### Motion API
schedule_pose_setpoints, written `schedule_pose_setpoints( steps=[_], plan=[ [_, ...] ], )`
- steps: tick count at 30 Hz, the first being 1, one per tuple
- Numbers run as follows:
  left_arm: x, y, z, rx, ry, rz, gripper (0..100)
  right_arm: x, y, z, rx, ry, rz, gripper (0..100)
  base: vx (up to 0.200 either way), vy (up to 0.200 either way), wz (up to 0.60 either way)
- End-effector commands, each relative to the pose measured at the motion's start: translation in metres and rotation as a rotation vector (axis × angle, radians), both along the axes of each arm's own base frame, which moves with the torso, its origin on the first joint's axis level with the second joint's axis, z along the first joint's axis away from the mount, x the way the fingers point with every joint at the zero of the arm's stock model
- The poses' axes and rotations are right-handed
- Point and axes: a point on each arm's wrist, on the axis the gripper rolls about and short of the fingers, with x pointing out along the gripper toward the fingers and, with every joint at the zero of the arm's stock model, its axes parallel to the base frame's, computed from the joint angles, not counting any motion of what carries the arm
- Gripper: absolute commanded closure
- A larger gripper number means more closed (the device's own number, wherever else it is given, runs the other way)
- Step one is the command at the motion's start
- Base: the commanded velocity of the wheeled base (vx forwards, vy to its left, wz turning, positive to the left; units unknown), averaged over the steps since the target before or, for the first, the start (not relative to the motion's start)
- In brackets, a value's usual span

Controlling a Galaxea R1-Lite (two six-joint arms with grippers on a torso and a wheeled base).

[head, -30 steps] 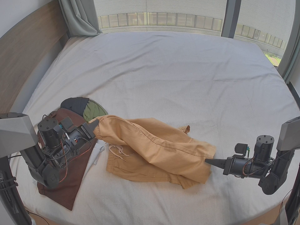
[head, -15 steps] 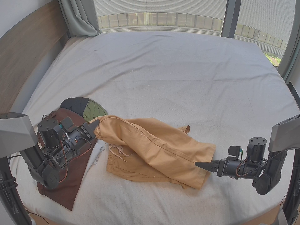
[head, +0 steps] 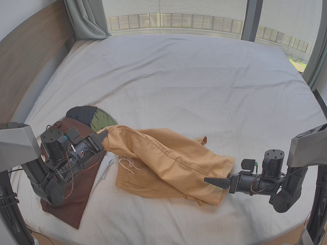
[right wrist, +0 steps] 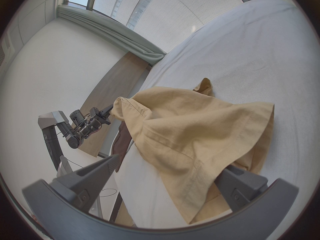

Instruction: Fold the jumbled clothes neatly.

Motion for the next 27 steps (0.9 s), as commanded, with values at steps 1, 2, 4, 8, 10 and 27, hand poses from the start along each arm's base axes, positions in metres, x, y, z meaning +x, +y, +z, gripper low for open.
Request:
schedule_pose_setpoints(
  steps=[1,2,4,8,10,27],
  plan=[
    [0.0,0.0,0.0,0.0,-0.001,-0.001,100,0.001,0.003,-0.002,0.0,-0.001,0.006,0,0.0,0.0,0.0],
    [0.0,0.0,0.0,0.0,-0.001,-0.001,100,0.001,0.003,-0.003,-0.002,0.005,0.009,0,0.0,0.0,0.0],
    [0.0,0.0,0.0,0.0,0.0,0.0,100,0.001,0.005,-0.005,-0.003,0.01,0.015,0,0.0,0.0,0.0],
    [0.0,0.0,0.0,0.0,-0.001,0.0,100,0.001,0.007,-0.009,-0.007,0.018,0.018,0,0.0,0.0,0.0],
    [0.0,0.0,0.0,0.0,-0.001,0.0,100,0.001,0.007,-0.011,-0.01,0.027,0.018,0,0.0,0.0,0.0],
    [0.0,0.0,0.001,-0.001,-0.003,0.0,100,0.004,0.011,-0.011,-0.013,0.014,0.008,100,0.0,0.0,0.0]
  ],
)
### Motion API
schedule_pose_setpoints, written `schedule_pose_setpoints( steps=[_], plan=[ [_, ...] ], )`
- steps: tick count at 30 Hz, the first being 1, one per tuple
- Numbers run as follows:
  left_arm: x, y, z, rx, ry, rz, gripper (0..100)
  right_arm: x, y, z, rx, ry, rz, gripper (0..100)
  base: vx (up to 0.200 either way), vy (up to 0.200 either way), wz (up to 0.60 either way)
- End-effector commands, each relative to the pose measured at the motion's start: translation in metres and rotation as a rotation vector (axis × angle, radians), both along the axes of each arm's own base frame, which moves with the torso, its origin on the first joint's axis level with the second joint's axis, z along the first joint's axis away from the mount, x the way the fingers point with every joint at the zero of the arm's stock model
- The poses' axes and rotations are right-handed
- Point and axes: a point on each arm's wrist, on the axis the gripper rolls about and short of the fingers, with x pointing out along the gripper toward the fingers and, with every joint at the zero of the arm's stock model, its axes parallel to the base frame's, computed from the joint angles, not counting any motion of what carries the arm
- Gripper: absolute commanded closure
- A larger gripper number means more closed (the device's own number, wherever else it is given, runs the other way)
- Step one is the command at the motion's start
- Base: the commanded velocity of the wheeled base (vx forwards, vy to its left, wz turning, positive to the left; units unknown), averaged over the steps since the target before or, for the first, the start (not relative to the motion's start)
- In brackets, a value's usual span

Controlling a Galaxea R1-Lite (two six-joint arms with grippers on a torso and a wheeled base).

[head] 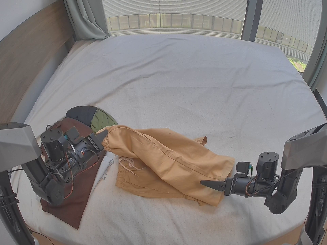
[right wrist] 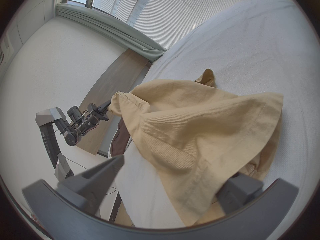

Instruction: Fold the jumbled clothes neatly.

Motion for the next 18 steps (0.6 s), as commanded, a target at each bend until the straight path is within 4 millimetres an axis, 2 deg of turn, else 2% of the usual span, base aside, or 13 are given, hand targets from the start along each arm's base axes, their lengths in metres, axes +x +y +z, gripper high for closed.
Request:
schedule_pose_setpoints(
  steps=[1,12,18],
  plan=[
    [0.0,0.0,0.0,0.0,-0.002,0.0,100,0.001,0.0,0.0,-0.002,-0.002,-0.008,100,0.0,0.0,0.0],
    [0.0,0.0,0.0,0.0,0.001,0.0,100,0.001,-0.002,0.004,0.001,-0.013,-0.019,100,0.0,0.0,0.0],
    [-0.001,-0.001,0.001,0.0,0.0,-0.006,100,-0.002,-0.006,0.015,0.009,-0.039,-0.028,100,0.0,0.0,0.0]
  ],
)
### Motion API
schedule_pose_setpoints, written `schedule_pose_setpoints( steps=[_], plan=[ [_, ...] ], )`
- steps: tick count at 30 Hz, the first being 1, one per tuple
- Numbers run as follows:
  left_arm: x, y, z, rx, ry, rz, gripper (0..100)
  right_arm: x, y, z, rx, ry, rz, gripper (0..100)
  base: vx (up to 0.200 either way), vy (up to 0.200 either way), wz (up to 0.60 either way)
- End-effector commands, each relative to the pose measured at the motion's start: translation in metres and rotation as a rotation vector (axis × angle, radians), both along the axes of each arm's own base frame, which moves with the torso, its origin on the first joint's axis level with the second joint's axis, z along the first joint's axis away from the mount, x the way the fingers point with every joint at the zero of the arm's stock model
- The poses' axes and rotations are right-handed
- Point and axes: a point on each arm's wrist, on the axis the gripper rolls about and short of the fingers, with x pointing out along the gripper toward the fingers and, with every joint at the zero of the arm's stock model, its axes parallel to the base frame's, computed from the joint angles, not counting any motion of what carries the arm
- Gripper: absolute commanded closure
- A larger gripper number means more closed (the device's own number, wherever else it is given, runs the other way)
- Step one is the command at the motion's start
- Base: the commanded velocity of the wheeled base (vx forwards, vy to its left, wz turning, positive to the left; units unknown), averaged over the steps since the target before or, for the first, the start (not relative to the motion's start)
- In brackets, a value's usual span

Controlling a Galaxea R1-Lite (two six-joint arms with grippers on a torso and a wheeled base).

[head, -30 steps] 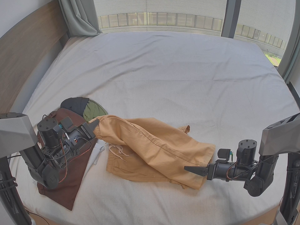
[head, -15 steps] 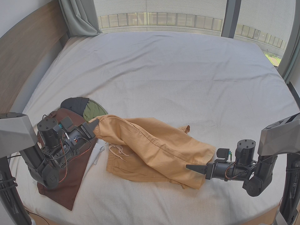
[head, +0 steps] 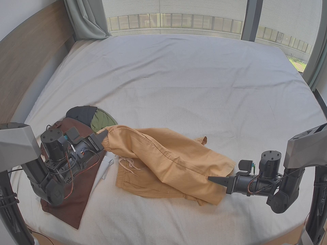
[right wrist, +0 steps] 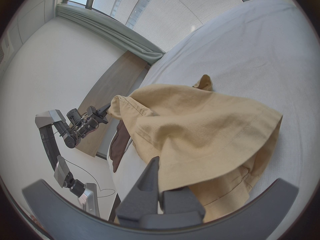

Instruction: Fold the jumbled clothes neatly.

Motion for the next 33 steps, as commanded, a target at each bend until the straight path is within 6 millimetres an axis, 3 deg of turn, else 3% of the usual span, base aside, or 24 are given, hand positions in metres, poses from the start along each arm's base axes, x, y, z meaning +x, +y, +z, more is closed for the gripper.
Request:
schedule_pose_setpoints(
  steps=[1,5,13,20,33],
  plan=[
    [-0.001,-0.002,0.001,0.001,-0.004,-0.006,100,-0.002,-0.003,0.011,0.011,-0.031,-0.006,100,0.0,0.0,0.0],
    [-0.005,-0.005,0.009,-0.005,-0.028,-0.018,100,-0.003,-0.003,0.022,0.022,-0.063,-0.007,100,0.0,0.0,0.0],
    [-0.018,-0.013,0.041,-0.027,-0.129,-0.056,100,-0.015,-0.007,0.064,0.069,-0.191,-0.006,100,0.0,0.0,0.0],
    [-0.02,-0.014,0.047,0.028,-0.175,-0.061,100,-0.021,-0.01,0.092,0.106,-0.288,-0.007,100,0.0,0.0,0.0],
    [-0.029,0.002,0.072,0.051,-0.278,-0.101,100,-0.013,-0.009,0.107,0.125,-0.366,-0.028,100,0.0,0.0,0.0]
  ],
)
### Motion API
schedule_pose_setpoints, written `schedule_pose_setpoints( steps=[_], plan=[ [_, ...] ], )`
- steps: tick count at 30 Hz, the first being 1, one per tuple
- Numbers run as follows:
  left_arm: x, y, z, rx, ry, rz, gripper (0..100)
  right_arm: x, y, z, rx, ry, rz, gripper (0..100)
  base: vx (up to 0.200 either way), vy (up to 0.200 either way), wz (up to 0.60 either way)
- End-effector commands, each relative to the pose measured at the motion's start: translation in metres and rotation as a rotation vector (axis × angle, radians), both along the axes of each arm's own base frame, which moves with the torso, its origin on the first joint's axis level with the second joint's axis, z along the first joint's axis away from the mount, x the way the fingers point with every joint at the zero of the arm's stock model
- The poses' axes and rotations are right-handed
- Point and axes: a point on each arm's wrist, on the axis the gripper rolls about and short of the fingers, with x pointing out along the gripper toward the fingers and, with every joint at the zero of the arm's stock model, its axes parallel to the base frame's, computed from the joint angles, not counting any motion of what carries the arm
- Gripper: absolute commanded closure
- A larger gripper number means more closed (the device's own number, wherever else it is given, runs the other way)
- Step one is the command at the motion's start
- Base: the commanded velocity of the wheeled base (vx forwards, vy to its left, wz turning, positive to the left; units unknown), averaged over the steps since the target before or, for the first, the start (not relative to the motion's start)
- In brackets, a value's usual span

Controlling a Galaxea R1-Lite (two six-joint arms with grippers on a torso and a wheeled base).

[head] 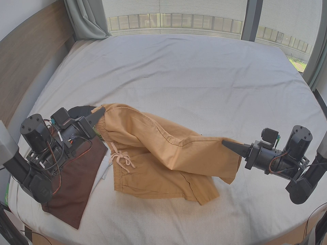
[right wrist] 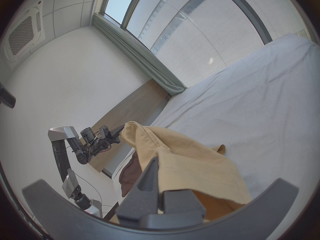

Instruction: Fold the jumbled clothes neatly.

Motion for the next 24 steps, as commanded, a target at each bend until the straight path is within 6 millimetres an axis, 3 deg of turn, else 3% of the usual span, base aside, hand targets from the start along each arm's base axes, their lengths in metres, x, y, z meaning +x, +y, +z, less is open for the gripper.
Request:
schedule_pose_setpoints(
  steps=[1,7,13,24],
  plan=[
    [-0.003,0.008,0.008,0.005,-0.033,0.009,100,0.002,0.001,0.008,0.01,-0.036,-0.012,100,0.0,0.0,0.0],
    [-0.005,0.012,0.012,0.015,-0.051,-0.008,100,0.007,0.002,0.013,0.021,-0.063,-0.039,100,0.0,0.0,0.0],
    [-0.024,0.024,0.015,0.033,-0.049,-0.09,100,0.008,0.002,0.015,0.027,-0.068,-0.04,100,0.0,0.0,0.0],
    [-0.023,0.033,0.014,0.04,-0.041,-0.094,100,0.01,-0.005,0.019,0.032,-0.084,-0.068,100,0.0,0.0,0.0]
  ],
)
